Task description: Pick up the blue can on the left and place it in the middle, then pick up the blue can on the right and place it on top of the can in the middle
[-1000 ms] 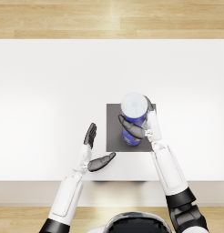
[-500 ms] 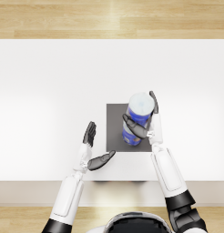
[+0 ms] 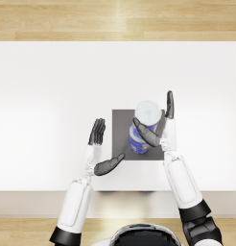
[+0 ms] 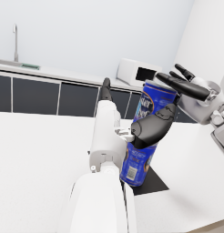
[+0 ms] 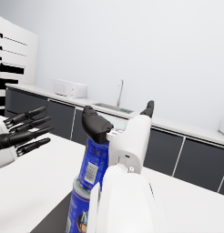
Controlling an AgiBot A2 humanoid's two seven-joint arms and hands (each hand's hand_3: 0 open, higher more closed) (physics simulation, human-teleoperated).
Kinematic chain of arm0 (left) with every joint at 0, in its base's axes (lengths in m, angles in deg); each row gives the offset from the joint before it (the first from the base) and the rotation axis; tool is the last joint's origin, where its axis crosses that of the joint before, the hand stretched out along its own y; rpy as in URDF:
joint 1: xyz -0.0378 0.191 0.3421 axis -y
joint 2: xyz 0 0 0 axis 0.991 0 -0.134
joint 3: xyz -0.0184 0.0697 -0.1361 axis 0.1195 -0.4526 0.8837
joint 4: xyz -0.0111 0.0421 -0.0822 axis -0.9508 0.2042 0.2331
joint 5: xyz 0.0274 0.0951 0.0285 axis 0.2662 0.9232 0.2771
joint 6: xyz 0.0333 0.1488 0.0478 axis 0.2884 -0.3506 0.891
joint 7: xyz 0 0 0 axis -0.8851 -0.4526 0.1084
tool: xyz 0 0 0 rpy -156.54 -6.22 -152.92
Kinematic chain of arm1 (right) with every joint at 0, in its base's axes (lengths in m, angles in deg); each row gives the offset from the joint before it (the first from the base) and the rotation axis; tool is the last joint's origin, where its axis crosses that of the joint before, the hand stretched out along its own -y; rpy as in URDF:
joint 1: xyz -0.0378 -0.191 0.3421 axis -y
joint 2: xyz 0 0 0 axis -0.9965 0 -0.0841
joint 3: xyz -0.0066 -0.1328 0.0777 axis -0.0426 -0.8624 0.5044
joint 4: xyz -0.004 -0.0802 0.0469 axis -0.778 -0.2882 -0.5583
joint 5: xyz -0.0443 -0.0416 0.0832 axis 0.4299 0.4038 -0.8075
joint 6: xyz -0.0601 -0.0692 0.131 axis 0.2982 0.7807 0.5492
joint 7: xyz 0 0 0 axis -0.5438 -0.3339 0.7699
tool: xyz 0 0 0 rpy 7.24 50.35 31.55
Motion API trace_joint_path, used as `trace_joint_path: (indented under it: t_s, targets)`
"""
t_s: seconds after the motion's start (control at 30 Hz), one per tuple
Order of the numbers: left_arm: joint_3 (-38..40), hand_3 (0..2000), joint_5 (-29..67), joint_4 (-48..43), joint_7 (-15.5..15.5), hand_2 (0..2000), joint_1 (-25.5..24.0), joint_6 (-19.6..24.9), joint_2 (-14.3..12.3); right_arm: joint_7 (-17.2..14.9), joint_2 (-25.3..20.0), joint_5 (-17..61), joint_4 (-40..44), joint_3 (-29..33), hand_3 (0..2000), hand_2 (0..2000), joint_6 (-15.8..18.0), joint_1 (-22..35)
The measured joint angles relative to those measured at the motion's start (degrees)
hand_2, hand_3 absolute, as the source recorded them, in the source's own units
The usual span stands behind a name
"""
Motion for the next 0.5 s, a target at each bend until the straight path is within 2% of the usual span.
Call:
trace_joint_path:
  t_s: [0.2, 0.4, 0.43, 0.47, 0.5]
  targets:
    - [3.4, 0, 0.0, -1.1, 0.0, 0, 4.6, 0.0, -2.7, -0.1, -1.3, 0.0, -6.2, 5.5, 0, 0, -0.4, 0.7]
    - [11.2, 0, 0.0, -2.8, 0.0, 0, 9.6, 0.0, -4.3, -0.1, -1.9, 0.0, -12.0, 13.0, 0, 0, -0.1, 0.6]
    - [12.6, 0, 0.0, -3.0, 0.0, 0, 10.2, 0.0, -4.3, -0.1, -1.9, 0.0, -12.6, 14.6, 0, 0, 3.0, 0.3]
    - [13.9, 0, 0.0, -3.2, 0.0, 0, 10.7, 0.0, -4.2, 2.2, -1.9, 0.0, -13.1, 16.2, 0, 0, 8.5, -0.1]
    - [15.1, 0, 0.0, -3.5, 0.0, 0, 11.0, 0.0, -4.2, 5.3, -1.8, 0.0, -13.5, 17.7, 0, 0, 12.5, -0.5]
